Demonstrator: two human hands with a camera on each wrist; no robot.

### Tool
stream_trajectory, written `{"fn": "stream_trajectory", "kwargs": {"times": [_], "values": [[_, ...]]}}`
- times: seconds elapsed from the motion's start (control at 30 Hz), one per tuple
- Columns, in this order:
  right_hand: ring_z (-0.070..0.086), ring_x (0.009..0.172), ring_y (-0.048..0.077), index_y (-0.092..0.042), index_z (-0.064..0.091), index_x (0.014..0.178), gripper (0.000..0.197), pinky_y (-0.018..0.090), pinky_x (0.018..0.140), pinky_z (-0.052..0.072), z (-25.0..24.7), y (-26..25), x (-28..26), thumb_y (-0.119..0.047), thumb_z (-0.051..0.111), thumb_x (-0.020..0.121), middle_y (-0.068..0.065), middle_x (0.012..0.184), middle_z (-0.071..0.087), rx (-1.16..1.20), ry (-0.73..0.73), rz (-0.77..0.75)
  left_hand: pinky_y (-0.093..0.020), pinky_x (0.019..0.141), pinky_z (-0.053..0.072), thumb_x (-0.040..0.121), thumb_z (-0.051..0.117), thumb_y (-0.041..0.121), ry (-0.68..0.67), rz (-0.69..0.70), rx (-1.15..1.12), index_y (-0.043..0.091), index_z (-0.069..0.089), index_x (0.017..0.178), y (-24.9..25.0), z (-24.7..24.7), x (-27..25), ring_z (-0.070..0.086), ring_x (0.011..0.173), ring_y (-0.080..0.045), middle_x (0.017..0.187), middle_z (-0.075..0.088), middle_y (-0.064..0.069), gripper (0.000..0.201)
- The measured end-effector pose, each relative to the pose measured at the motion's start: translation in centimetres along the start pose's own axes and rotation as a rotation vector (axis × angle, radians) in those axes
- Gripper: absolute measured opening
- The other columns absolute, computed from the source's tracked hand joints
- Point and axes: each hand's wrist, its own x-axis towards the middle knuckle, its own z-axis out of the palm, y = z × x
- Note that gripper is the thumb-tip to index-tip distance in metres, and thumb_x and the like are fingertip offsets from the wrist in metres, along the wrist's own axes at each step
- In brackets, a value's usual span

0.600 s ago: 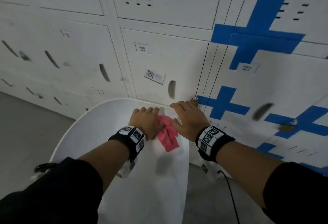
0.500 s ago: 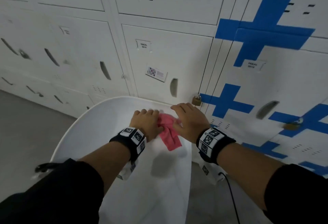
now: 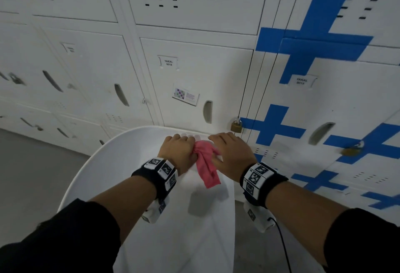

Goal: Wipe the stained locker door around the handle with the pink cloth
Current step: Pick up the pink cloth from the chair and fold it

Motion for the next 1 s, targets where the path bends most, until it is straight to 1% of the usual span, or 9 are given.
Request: {"fn": "stream_trajectory", "kwargs": {"times": [0.1,0.17,0.23,0.27,0.37,0.5,0.6,0.8,1.0], "values": [[0.055,0.104,0.021,-0.016,0.05,0.128,0.054,0.04,0.091,0.049,-2.2,-0.3,-0.2,-0.047,0.029,0.091,0.002,0.118,0.061,0.011,0.017,0.037,-0.038,0.085,0.04,0.09,0.045,0.038,0.069,0.066,-0.05,0.019,0.042,0.091,1.0,-2.6,0.6,0.054,0.094,-0.029,0.103,0.064,-0.008,0.02],[0.055,0.103,0.019,-0.02,0.05,0.127,0.047,0.037,0.092,0.048,-4.5,-0.3,-0.4,-0.048,0.033,0.094,0.0,0.115,0.062,0.023,0.064,0.051,-0.036,0.078,0.038,0.091,0.046,0.039,0.135,0.108,-0.081,0.018,0.046,0.095,2.0,-4.8,1.2,0.055,0.091,-0.029,0.1,0.064,-0.008,0.022],[0.056,0.101,0.019,-0.023,0.051,0.126,0.039,0.036,0.088,0.049,-6.8,0.1,-0.8,-0.044,0.044,0.094,-0.001,0.113,0.063,0.03,0.133,0.047,-0.036,0.075,0.039,0.091,0.047,0.039,0.187,0.14,-0.106,0.01,0.051,0.111,3.4,-7.2,1.9,0.055,0.091,-0.03,0.1,0.065,-0.009,0.035],[0.056,0.099,0.018,-0.024,0.051,0.126,0.038,0.037,0.086,0.05,-8.0,0.3,-1.0,-0.043,0.047,0.094,-0.002,0.113,0.064,0.014,0.158,0.046,-0.036,0.073,0.038,0.091,0.048,0.04,0.214,0.16,-0.115,0.01,0.051,0.109,4.0,-8.5,2.2,0.055,0.09,-0.029,0.099,0.065,-0.009,0.035],[0.055,0.1,0.015,-0.024,0.05,0.127,0.039,0.035,0.086,0.05,-11.8,1.5,-1.9,-0.044,0.048,0.094,-0.004,0.115,0.063,-0.048,0.215,0.074,-0.034,0.068,0.033,0.091,0.049,0.041,0.28,0.228,-0.125,0.017,0.041,0.087,6.6,-12.5,3.2,0.053,0.085,-0.027,0.092,0.063,-0.007,0.025],[0.055,0.1,0.014,-0.025,0.049,0.126,0.038,0.03,0.089,0.047,-17.3,2.6,-4.0,-0.044,0.047,0.093,-0.006,0.115,0.062,-0.082,0.322,0.105,-0.032,0.064,0.033,0.091,0.048,0.039,0.345,0.29,-0.127,0.02,0.039,0.086,11.4,-17.7,3.9,0.051,0.077,-0.023,0.08,0.05,0.002,0.023],[0.053,0.096,0.011,-0.025,0.051,0.121,0.037,0.029,0.087,0.048,-21.0,3.6,-5.6,-0.043,0.053,0.089,-0.007,0.111,0.061,-0.082,0.423,0.11,-0.033,0.062,0.034,0.092,0.047,0.041,0.41,0.341,-0.129,0.02,0.039,0.085,15.0,-21.3,4.4,0.046,0.07,-0.021,0.076,0.048,0.002,0.024],[0.056,0.089,0.018,-0.019,0.051,0.123,0.061,0.033,0.078,0.053,-29.3,5.9,-9.0,-0.043,0.068,0.069,-0.001,0.105,0.061,-0.119,0.591,0.077,-0.033,0.059,0.031,0.094,0.047,0.038,0.53,0.455,-0.154,0.017,0.039,0.082,22.9,-28.3,5.4,0.045,0.064,-0.021,0.068,0.044,0.004,0.025],[0.053,0.104,0.019,-0.019,0.044,0.127,0.077,0.034,0.091,0.049,-35.5,8.9,-11.5,-0.056,0.074,0.066,0.001,0.118,0.057,-0.185,0.782,0.014,-0.034,0.059,0.033,0.094,0.048,0.034,0.631,0.474,-0.167,0.015,0.04,0.081,29.6,-33.7,5.7,0.048,0.064,-0.023,0.067,0.044,0.005,0.024]]}}
